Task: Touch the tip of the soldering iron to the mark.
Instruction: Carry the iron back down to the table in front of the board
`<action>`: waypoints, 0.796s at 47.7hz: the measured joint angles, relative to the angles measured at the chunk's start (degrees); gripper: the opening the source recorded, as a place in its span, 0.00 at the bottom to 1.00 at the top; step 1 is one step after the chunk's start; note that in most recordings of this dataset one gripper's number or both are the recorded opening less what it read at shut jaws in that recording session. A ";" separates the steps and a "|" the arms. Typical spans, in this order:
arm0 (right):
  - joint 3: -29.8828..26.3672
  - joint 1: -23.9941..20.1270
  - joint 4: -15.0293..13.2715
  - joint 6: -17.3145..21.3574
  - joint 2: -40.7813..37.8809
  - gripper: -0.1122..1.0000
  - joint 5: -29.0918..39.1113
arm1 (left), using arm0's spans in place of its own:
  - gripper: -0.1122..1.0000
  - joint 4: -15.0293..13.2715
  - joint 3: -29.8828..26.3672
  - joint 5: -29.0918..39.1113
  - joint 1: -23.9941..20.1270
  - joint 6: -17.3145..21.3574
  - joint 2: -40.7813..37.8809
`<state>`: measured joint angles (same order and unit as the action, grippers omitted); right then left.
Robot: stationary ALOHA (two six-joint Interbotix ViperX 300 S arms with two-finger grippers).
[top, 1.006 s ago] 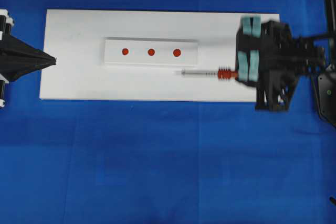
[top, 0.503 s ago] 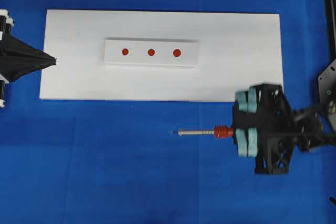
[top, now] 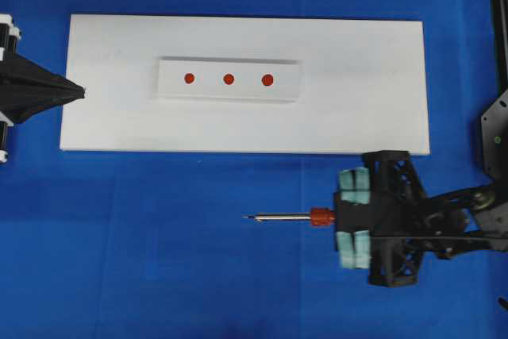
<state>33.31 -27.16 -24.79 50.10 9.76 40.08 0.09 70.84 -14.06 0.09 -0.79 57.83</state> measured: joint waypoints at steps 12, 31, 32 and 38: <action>-6.86 3.08 -1.14 -0.18 -7.91 0.16 -1.93 | 0.10 -0.09 0.00 0.09 0.09 0.00 0.09; -19.25 6.50 -2.29 -0.26 -19.86 0.16 -4.66 | 0.10 0.00 0.00 0.09 0.09 -1.41 0.44; -19.60 6.68 -2.29 -0.26 -20.13 0.16 -4.66 | 0.10 0.00 0.00 0.09 0.09 -1.41 0.44; -20.21 7.03 -2.37 -0.26 -20.39 0.16 -4.66 | 0.10 0.00 0.00 0.35 0.09 -1.49 0.70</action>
<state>13.10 -20.13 -27.16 49.83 -10.63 35.42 0.09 70.84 -13.71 0.18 -2.29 58.54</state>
